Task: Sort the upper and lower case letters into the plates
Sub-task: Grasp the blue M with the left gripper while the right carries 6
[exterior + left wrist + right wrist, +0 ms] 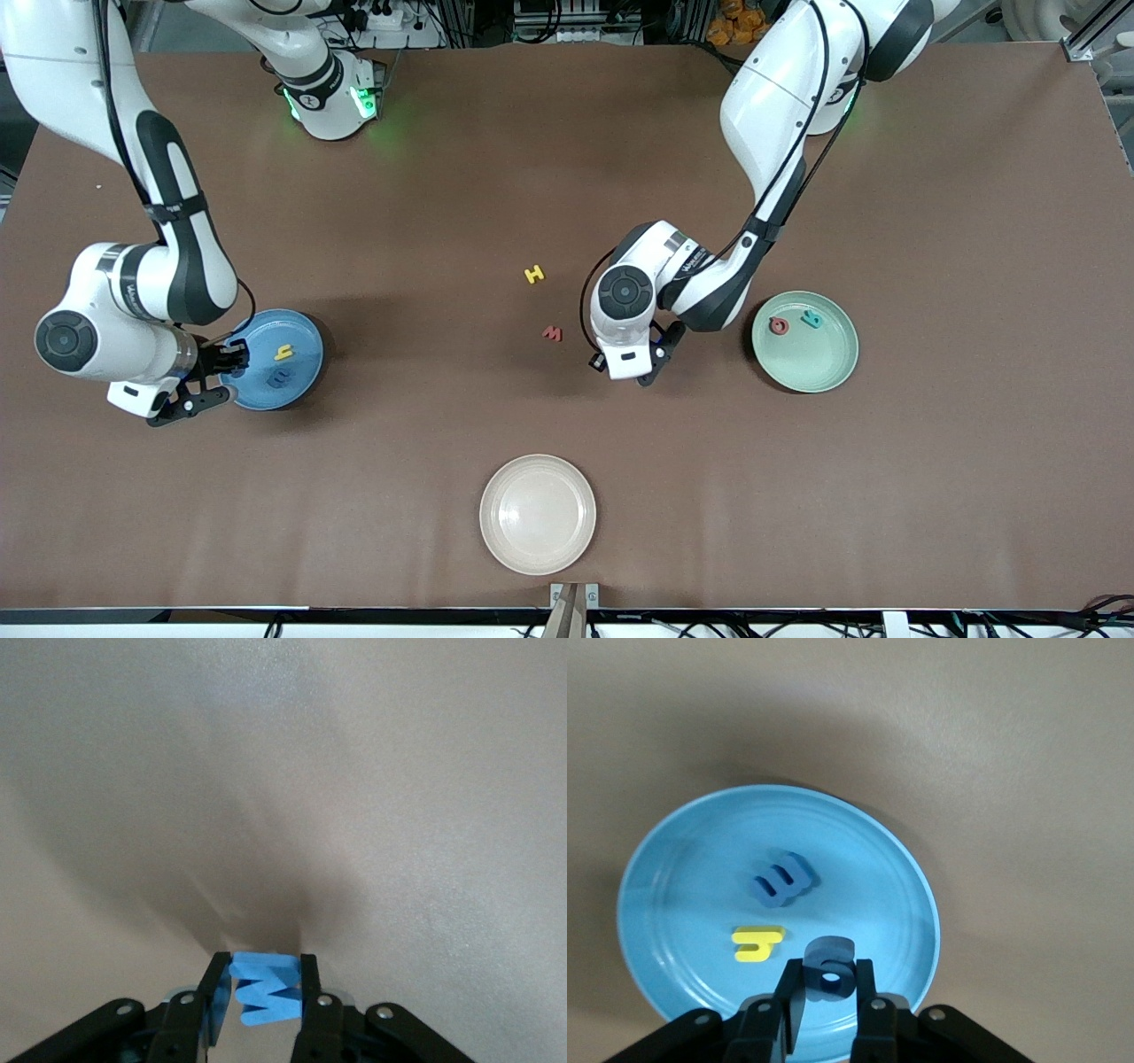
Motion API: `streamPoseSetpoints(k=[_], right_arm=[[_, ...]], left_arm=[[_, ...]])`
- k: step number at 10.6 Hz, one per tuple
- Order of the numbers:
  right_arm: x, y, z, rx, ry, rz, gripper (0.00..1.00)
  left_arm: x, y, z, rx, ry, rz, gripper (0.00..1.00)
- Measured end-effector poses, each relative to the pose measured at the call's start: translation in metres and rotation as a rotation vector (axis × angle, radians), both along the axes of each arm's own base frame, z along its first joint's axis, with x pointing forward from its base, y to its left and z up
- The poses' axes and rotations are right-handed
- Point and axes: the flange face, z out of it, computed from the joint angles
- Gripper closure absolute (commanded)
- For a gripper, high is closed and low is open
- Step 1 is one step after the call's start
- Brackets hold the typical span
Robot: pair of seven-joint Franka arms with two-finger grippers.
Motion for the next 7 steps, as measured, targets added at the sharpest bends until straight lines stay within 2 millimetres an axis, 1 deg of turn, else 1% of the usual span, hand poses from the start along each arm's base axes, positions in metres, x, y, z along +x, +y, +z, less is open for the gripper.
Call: streamPoseSetpoints(k=[1,3,5,7], right_arm=[[0.000,0.001,-0.004,0.001,0.006,0.002,0.00],[0.002,0.006,-0.003,0.002,0.003,0.010,0.00],[0.008,0.008,0.005,0.001,-0.017,0.013,0.00],[0.020,0.008,0.022,-0.002,-0.056,0.016,0.00]], left_arm=[[0.001,0.000,0.002,-0.002,-0.002,-0.007,0.80],[0.005,0.010,0.014,0.008,0.019,-0.083,0.80],[0.011,0.031,0.036,0.032,0.070,-0.189,0.80],[0.014,0.056,0.049,0.032,0.098,-0.301,0.82]])
